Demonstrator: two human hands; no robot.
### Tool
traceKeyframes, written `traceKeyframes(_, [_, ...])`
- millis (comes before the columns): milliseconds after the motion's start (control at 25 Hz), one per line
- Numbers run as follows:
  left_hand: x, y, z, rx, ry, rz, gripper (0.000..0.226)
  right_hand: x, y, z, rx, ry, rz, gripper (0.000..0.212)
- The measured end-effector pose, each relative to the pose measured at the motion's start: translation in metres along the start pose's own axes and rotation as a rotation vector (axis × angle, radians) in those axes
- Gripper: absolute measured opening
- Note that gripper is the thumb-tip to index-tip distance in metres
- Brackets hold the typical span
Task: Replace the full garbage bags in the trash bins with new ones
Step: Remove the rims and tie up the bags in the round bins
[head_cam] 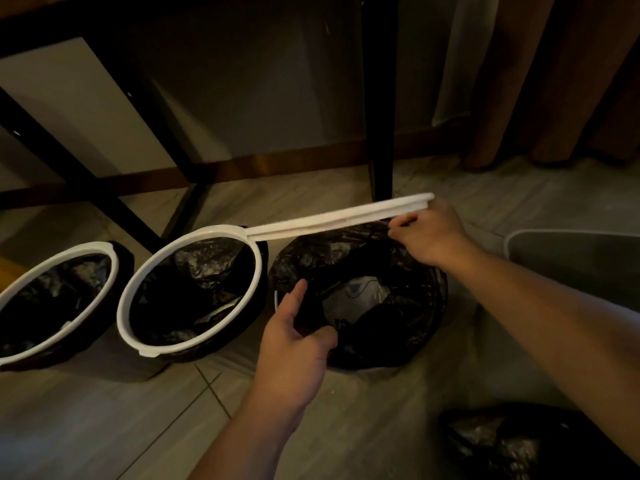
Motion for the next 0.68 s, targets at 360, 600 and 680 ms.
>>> traceKeyframes(360, [0.010, 0.013, 0.003, -0.142, 0.160, 0.115, 0.025, 0.004, -0.004, 0.012, -0.009, -0.089, -0.007, 0.013])
traceKeyframes(600, [0.022, 0.001, -0.001, -0.078, 0.198, 0.185, 0.039, 0.001, -0.025, 0.017, 0.115, -0.261, -0.338, 0.032])
traceKeyframes(680, [0.022, -0.001, -0.002, -0.048, 0.180, 0.184, 0.046, 0.001, -0.029, 0.019, 0.128, -0.285, -0.361, 0.015])
Point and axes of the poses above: each hand's wrist, its own z-axis towards the middle knuckle, its own x-axis out of the back of the hand, y = z × x, the point moved 4 cm from there along z, towards the middle knuckle, and after that the axes turned 7 degrees about -z, right-handed, at the moved point
